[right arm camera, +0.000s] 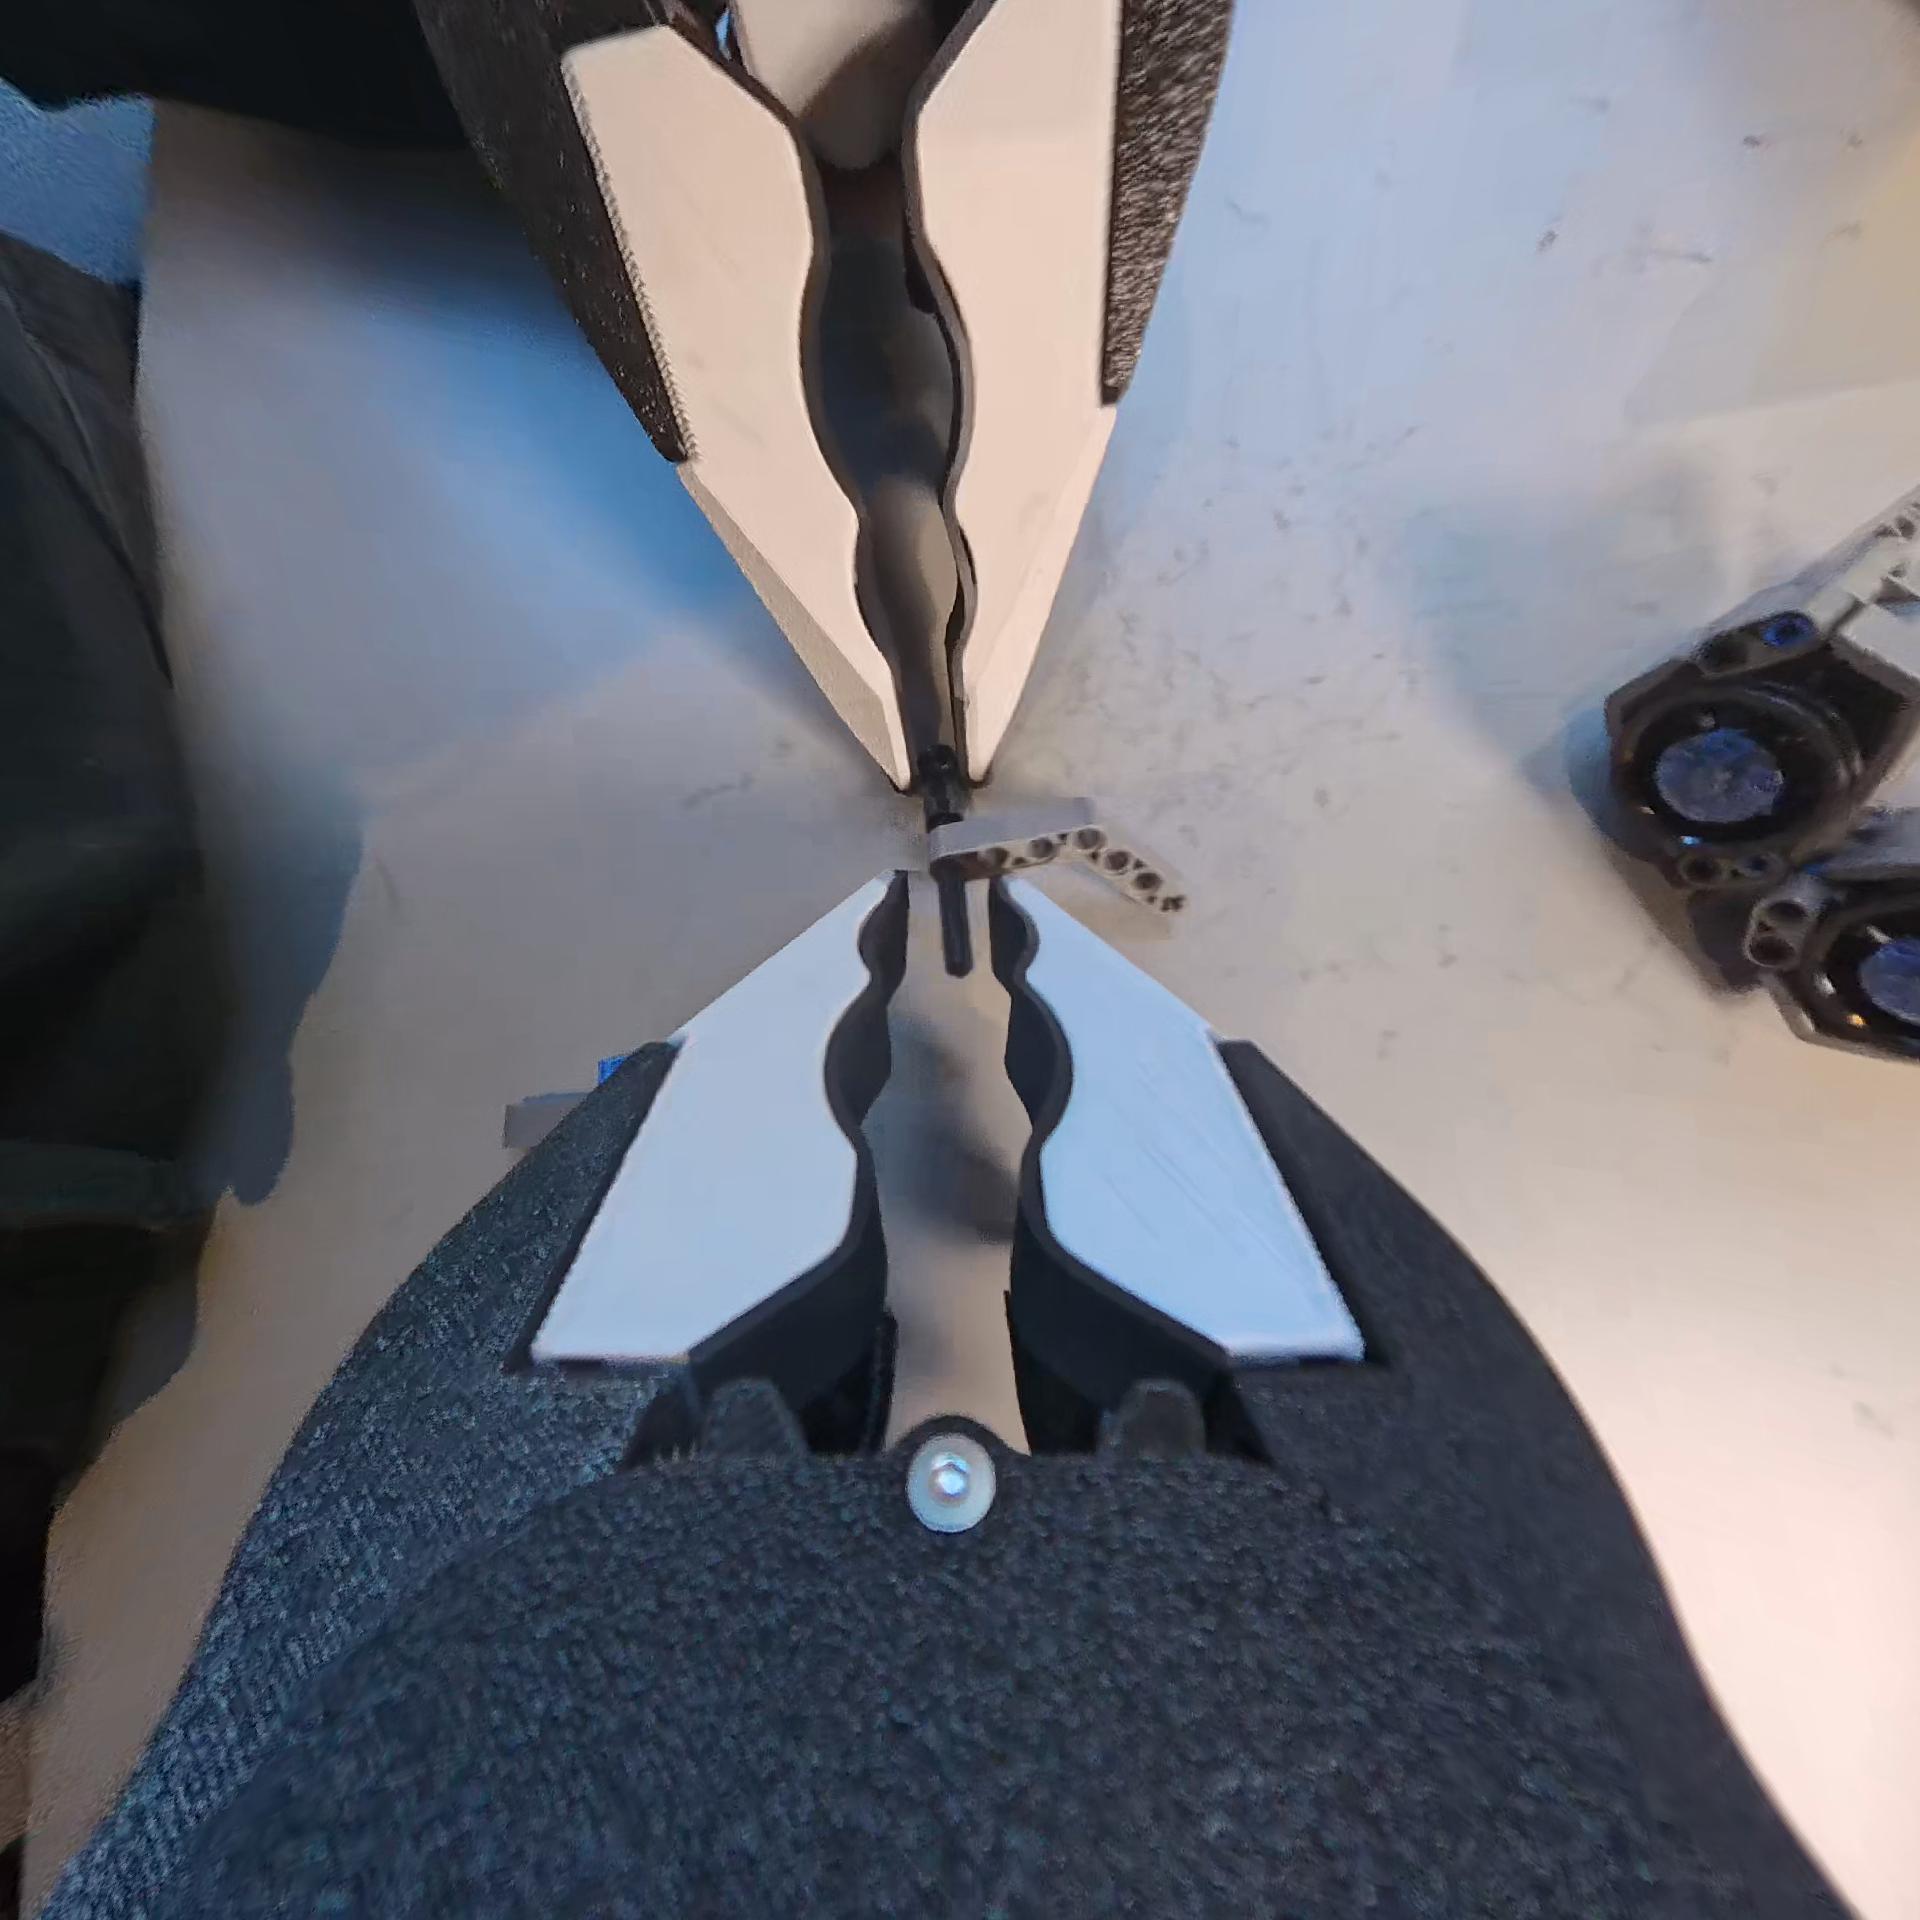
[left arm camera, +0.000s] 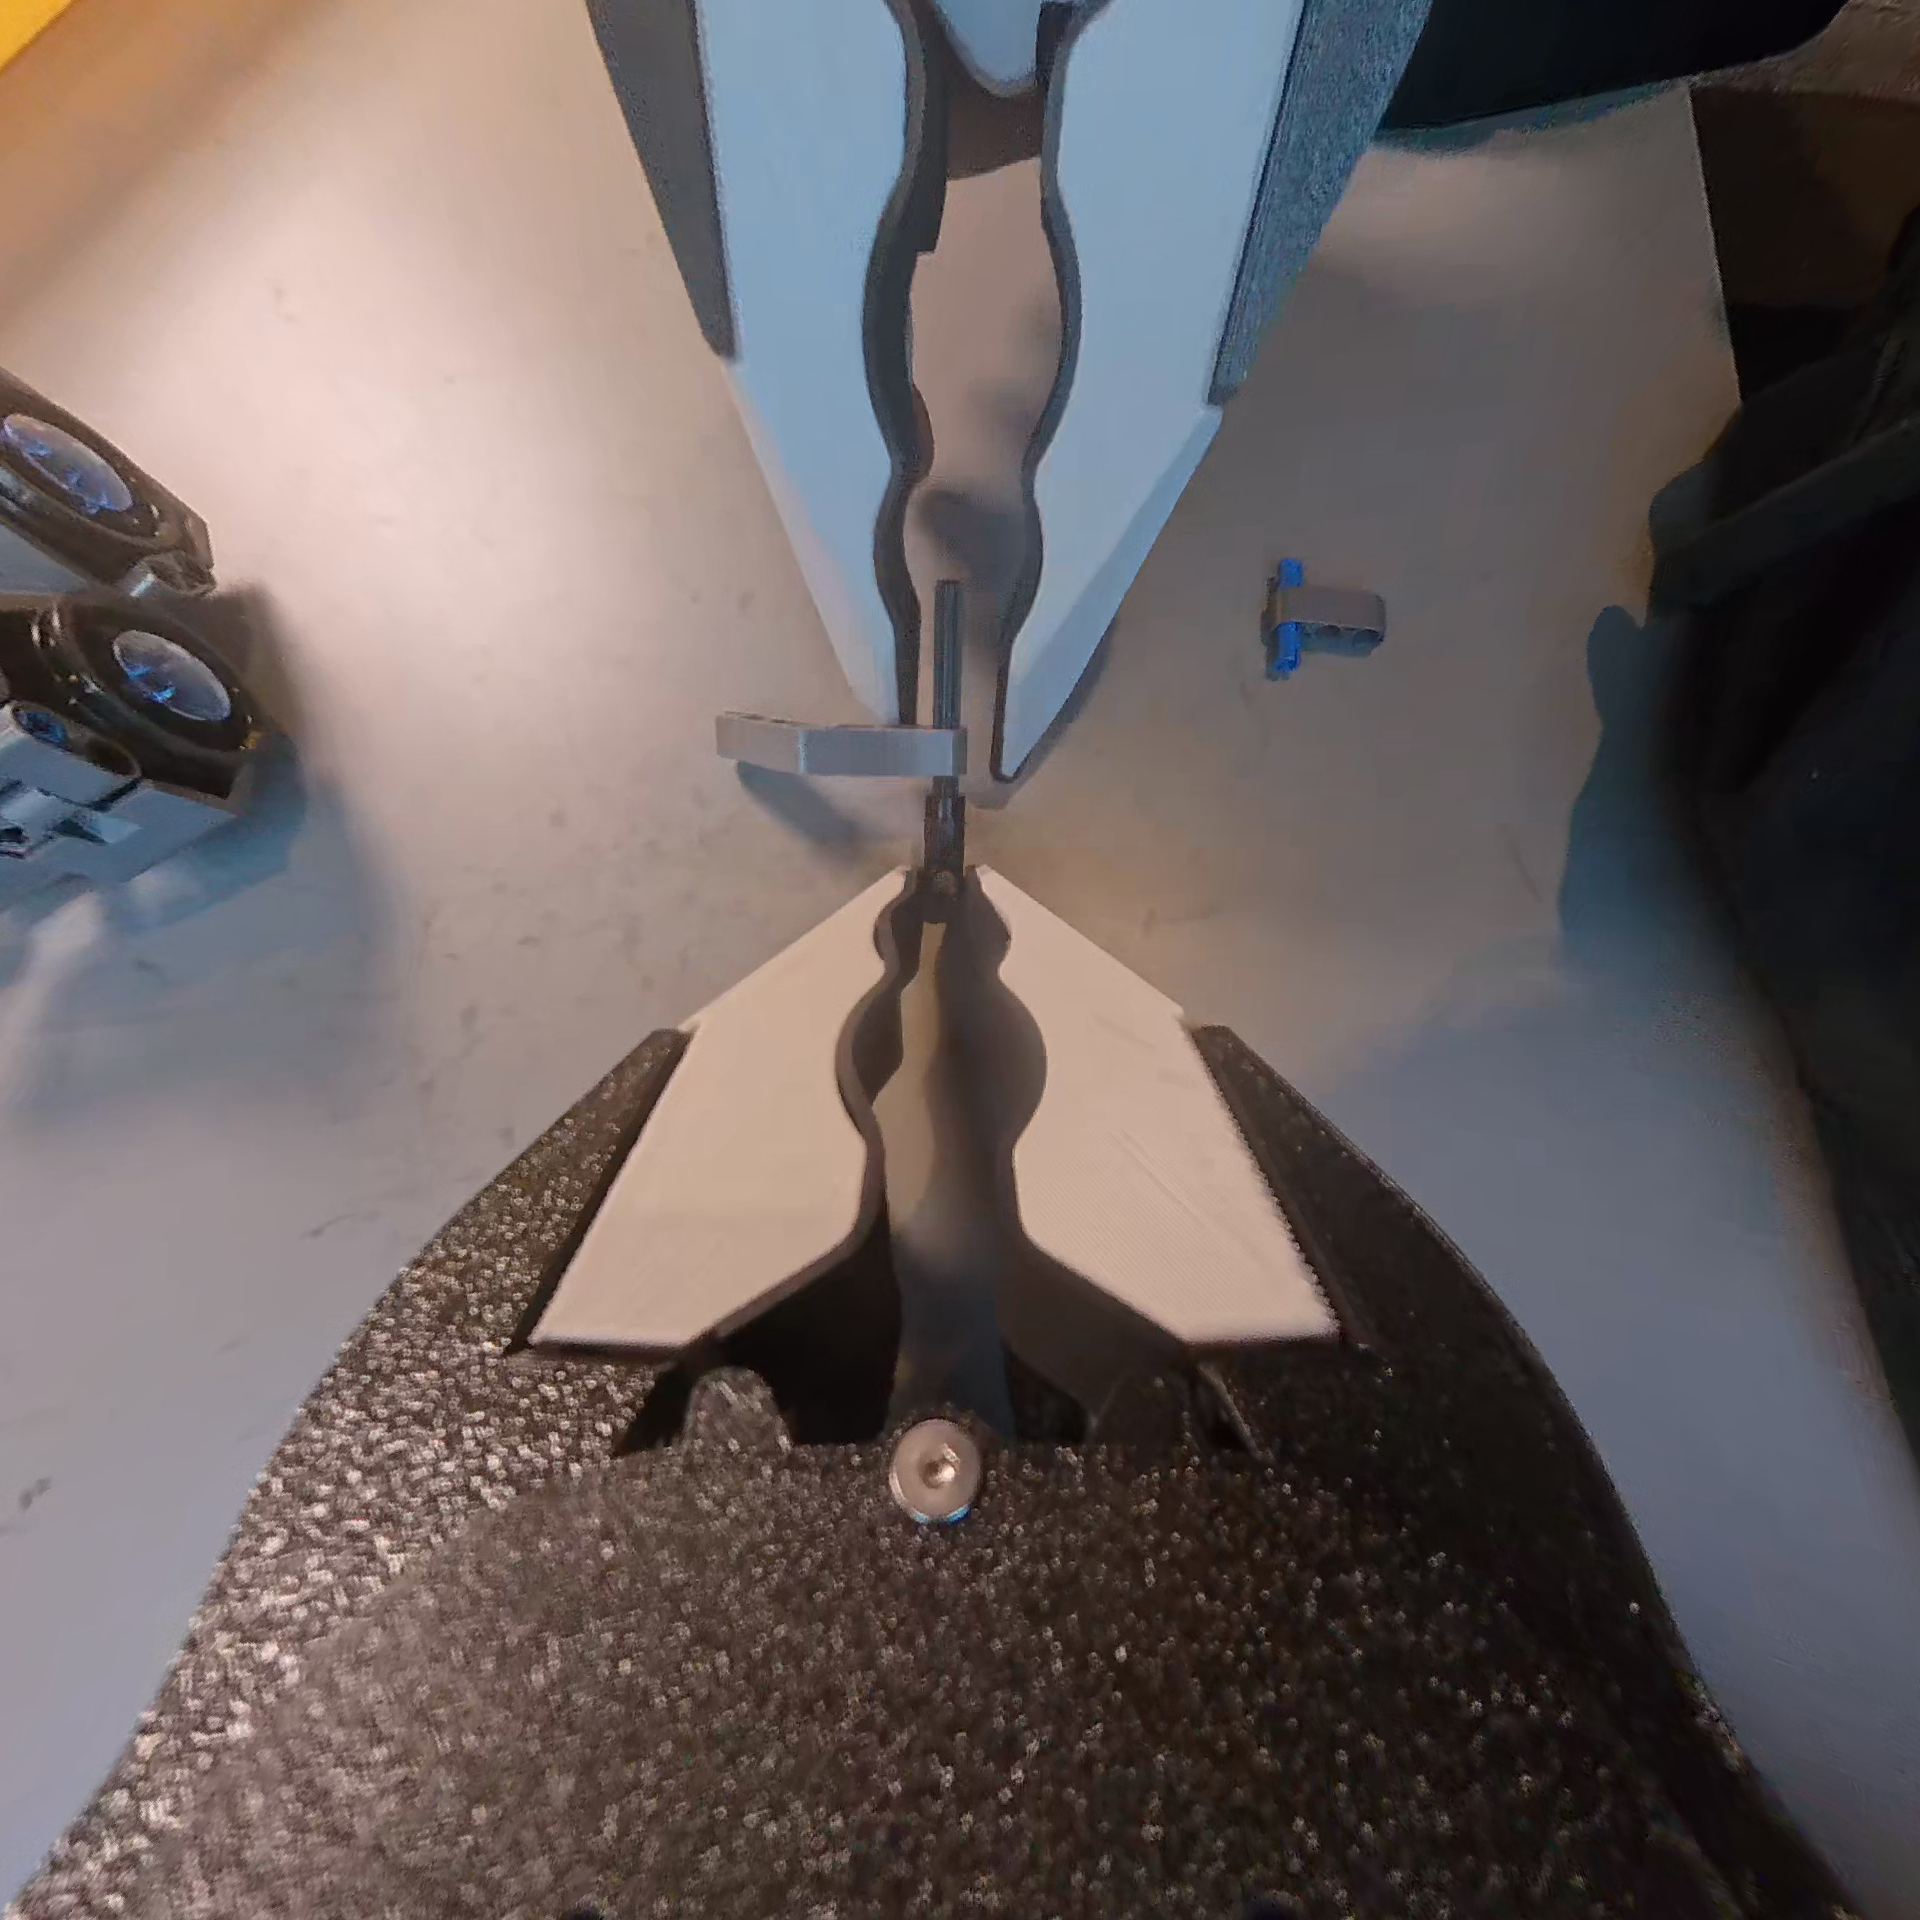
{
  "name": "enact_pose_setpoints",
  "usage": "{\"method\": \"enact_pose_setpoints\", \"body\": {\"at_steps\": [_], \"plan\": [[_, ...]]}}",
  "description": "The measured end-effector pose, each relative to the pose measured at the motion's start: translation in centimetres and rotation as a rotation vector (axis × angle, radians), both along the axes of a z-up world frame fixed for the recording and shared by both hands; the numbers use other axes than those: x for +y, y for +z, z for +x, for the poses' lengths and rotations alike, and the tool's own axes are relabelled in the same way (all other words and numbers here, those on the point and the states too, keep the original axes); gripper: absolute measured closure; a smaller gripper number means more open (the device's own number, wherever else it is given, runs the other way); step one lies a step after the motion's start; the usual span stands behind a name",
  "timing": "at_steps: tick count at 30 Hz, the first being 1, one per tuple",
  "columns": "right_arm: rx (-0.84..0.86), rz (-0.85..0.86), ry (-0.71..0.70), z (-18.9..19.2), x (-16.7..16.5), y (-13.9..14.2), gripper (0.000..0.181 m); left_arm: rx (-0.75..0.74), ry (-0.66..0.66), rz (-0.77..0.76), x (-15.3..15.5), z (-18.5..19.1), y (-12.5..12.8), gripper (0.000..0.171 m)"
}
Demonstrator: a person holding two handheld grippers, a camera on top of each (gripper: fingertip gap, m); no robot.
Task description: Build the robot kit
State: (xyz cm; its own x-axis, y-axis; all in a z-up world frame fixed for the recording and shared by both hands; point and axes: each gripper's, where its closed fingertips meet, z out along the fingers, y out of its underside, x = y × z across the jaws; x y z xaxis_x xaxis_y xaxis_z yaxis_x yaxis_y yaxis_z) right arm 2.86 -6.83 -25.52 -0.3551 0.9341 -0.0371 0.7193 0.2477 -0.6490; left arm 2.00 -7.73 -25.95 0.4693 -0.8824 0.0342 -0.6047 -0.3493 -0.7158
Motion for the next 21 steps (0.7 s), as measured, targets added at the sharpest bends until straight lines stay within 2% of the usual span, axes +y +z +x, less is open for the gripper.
{"method": "enact_pose_setpoints", "body": {"at_steps": [4,9,12,15,17,21], "plan": [[-0.01,0.058,0.039,-0.8,-0.5,-0.6,0.18,-0.062,-0.002,0.005,-0.1,1.0,0.9,0.165],[-0.076,0.083,0.039,0.4,0.3,-0.5,0.164,-0.012,0.019,0.0,0.1,0.0,0.4,0.165],[-0.008,0.064,0.021,1.1,0.9,1.3,0.164,0.013,0.029,-0.003,0.1,-0.5,0.3,0.165],[0.135,0.05,-0.011,0.2,0.7,4.2,0.164,0.059,0.032,0.008,0.2,-0.8,-0.2,0.165],[0.17,0.087,-0.02,-0.6,0.6,5.0,0.163,0.054,0.027,0.006,0.1,-0.7,-0.1,0.165],[0.118,0.148,0.013,-1.4,0.0,3.0,0.163,0.06,0.022,0.02,0.1,-0.6,0.0,0.165]]}}
